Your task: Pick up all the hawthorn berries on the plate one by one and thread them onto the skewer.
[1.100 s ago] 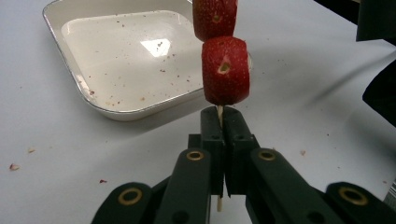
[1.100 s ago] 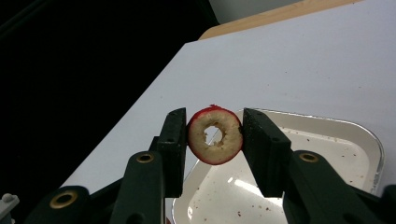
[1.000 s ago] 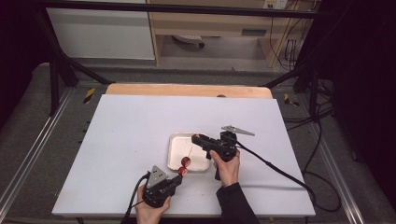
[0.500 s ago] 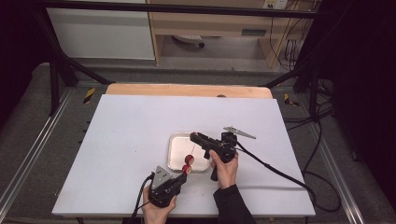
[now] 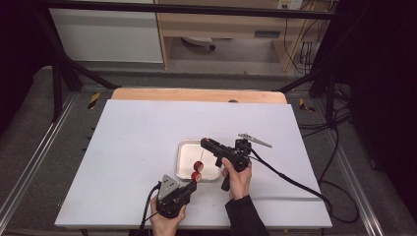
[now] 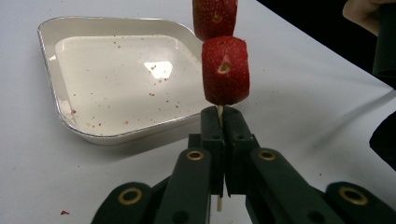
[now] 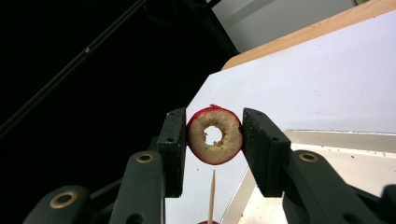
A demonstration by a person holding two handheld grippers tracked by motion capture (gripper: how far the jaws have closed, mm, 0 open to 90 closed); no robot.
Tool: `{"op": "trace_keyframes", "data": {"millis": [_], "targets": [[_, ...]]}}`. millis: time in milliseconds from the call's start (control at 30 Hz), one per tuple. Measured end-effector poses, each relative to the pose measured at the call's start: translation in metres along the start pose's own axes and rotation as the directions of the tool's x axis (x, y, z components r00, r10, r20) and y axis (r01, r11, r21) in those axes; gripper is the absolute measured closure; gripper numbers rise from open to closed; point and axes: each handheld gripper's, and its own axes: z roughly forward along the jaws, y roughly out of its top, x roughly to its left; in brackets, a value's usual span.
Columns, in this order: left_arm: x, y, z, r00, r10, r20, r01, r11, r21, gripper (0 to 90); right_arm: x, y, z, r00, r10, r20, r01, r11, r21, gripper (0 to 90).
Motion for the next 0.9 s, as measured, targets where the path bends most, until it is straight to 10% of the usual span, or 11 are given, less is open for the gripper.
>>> {"op": "trace_keyframes", "data": {"millis": [900], "targets": [[0.001, 0.001, 0.001, 0.9992, -0.039, 0.004, 0.039, 0.9992, -0.005, 88.4, -0.002, -0.012, 0.005, 0.9996, 0.023, -0.017, -0.022, 0.999, 0.025, 61.9]]}}
